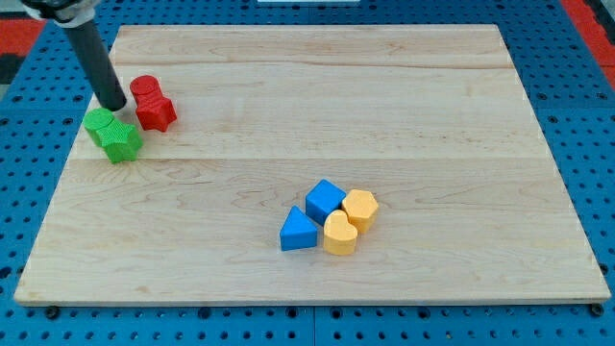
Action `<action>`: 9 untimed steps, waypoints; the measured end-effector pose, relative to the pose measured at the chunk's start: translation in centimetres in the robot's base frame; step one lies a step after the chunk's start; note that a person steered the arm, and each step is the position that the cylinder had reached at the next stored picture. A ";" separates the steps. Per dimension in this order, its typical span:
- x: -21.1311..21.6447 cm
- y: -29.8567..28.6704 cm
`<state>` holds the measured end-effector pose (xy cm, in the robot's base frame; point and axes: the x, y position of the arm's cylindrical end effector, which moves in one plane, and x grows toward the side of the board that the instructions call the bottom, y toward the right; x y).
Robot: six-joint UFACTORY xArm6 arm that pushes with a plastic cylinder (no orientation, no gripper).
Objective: Move the green blocks to the bottom center of the board
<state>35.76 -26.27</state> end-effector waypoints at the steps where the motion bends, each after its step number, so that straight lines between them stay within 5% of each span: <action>1: 1.0 -2.8; 4: 8.2 -0.1; 9: 11.2 11.8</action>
<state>46.94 -14.48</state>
